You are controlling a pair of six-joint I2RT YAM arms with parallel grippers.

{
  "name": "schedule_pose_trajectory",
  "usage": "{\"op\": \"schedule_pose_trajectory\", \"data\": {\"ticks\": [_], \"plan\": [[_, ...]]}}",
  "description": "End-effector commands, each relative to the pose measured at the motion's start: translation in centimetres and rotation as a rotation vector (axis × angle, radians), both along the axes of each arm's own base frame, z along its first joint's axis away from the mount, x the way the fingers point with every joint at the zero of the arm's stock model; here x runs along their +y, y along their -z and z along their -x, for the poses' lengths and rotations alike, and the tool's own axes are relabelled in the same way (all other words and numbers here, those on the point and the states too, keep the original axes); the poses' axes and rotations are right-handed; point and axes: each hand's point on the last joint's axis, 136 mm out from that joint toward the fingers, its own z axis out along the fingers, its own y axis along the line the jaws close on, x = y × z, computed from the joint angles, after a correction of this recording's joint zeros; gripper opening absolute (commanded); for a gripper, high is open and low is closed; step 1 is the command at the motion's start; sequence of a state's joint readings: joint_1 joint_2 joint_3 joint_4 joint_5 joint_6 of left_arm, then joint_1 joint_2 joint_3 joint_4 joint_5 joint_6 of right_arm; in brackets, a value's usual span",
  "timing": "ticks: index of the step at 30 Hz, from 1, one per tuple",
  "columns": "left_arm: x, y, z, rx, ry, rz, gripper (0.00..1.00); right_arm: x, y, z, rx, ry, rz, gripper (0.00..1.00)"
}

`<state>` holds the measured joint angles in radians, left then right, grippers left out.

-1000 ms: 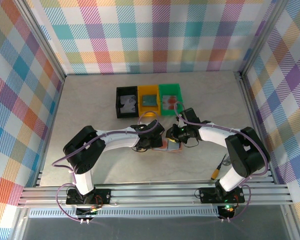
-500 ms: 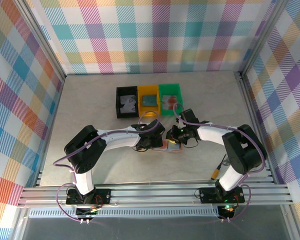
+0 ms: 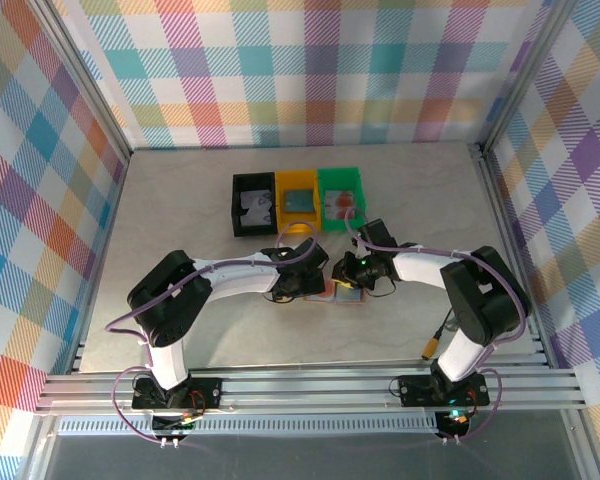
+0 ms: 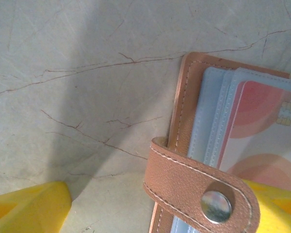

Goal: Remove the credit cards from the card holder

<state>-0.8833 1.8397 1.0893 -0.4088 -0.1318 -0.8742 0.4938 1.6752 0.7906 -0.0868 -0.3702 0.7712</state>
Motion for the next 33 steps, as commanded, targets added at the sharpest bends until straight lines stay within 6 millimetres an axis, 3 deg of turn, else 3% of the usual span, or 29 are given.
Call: {"op": "schedule_pose_trajectory", "data": {"ticks": [1,25,33], "plan": [[0.7,6.5,5.9,0.285,0.037,-0.005,0.84,0.4,0.8,0.2,0.004,-0.01,-0.026,0.2],[0.5,6.9,5.9,0.298,0.04,0.013,0.84,1.1,-1.9,0.2,-0.127,-0.053,-0.118,0.11],[0.5,6.9,5.9,0.3,0.041,0.017,0.84,1.9,-3.0,0.5,-0.178,-0.099,-0.196,0.13]]}}
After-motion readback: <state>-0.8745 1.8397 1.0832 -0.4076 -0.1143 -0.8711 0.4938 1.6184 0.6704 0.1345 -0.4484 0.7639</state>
